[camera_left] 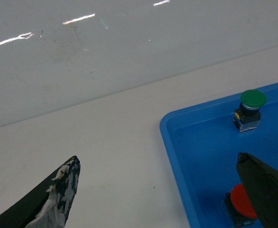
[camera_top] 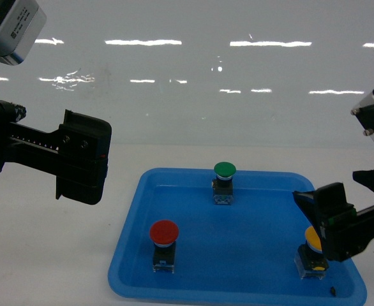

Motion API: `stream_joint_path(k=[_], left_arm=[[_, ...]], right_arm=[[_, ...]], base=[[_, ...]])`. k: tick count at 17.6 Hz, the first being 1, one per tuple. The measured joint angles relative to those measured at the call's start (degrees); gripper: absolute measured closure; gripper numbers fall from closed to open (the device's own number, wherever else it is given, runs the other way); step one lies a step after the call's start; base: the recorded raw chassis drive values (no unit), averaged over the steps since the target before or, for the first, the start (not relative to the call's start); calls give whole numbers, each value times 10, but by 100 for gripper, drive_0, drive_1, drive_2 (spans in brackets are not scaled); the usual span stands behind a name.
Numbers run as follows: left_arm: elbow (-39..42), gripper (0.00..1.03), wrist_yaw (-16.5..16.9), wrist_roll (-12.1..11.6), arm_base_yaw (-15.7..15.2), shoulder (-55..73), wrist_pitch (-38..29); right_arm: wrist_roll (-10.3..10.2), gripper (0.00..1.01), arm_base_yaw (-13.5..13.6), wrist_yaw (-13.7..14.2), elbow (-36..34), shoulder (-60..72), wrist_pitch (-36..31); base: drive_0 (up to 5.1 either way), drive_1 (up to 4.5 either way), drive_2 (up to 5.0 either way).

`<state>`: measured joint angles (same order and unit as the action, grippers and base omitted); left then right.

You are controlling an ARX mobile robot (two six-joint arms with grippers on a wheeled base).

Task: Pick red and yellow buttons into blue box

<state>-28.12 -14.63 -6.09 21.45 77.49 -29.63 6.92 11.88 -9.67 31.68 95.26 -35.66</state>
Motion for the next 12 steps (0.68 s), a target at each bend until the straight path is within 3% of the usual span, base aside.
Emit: stream_joint_path(k=[4, 12], left_arm=[[0, 5, 0, 0, 0, 0, 0], [0, 5, 0, 0, 0, 0, 0]], right_arm=[[33, 3, 1, -34, 68, 67, 48], [94, 3, 1, -42, 107, 175, 72]], base=[[0, 0, 0], [0, 0, 0]])
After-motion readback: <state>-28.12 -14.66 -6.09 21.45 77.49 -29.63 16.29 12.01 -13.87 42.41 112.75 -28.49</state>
